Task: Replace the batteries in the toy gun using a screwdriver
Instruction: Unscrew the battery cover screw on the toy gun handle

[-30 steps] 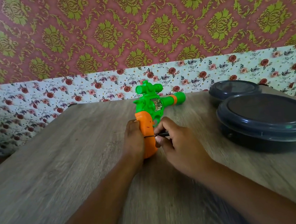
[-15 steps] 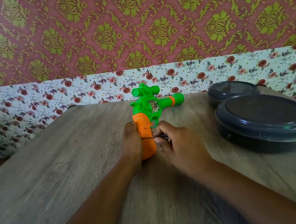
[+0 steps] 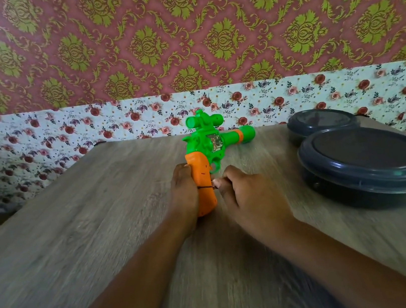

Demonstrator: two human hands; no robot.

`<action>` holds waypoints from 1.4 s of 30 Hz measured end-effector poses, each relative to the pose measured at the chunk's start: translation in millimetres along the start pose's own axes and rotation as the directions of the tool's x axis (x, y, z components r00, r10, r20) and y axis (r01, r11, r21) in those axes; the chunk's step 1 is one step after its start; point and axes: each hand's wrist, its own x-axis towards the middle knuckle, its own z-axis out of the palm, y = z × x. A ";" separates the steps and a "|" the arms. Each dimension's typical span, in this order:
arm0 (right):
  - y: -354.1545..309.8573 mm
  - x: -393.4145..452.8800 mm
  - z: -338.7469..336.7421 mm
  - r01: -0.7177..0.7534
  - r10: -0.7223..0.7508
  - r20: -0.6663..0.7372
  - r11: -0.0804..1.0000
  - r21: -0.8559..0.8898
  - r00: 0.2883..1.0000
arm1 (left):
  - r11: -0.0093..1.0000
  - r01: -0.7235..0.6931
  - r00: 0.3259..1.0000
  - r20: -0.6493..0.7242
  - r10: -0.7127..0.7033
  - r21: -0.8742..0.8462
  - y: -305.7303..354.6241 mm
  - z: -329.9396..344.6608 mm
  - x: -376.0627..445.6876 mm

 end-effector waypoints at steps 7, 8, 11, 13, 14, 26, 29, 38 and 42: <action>2.1 1.7 2.3 0.024 -0.034 0.051 0.985 0.171 0.998 | 0.998 0.032 0.999 -0.004 -0.032 -0.055 -7.4 -2.0 11.5; 1.9 1.6 2.2 0.019 -0.030 0.046 0.977 0.211 0.998 | 0.998 0.037 0.999 0.000 -0.037 -0.045 -8.6 -1.8 13.1; 0.2 0.8 2.3 0.012 -0.018 0.016 0.956 0.294 1.000 | 0.999 0.028 0.999 0.021 -0.028 -0.029 -2.0 -2.3 5.9; -0.5 0.3 3.7 0.016 -0.021 0.012 0.953 0.304 1.000 | 1.000 0.011 1.000 0.021 -0.011 -0.019 2.3 -2.2 1.7; -1.1 -0.2 4.5 0.010 -0.015 0.015 0.954 0.301 1.000 | 1.000 0.006 1.000 0.014 -0.005 -0.011 2.7 -2.4 0.8; 1.7 2.0 0.0 -0.063 0.049 0.058 0.964 0.259 0.997 | 0.999 0.015 1.000 -0.013 -0.015 -0.036 0.0 -0.6 3.7; 1.4 3.0 -0.7 -0.080 0.065 0.054 0.935 0.346 0.996 | 1.000 -0.008 0.999 -0.031 0.008 -0.006 -0.3 -1.5 4.3; 3.7 0.5 4.4 -0.082 0.077 0.038 0.978 0.190 0.996 | 1.000 0.007 1.000 -0.010 -0.007 -0.016 -0.3 1.6 3.6; 5.1 0.8 1.6 -0.077 0.070 0.069 0.990 0.115 0.995 | 0.999 0.022 1.000 -0.012 -0.022 -0.041 0.2 0.9 4.3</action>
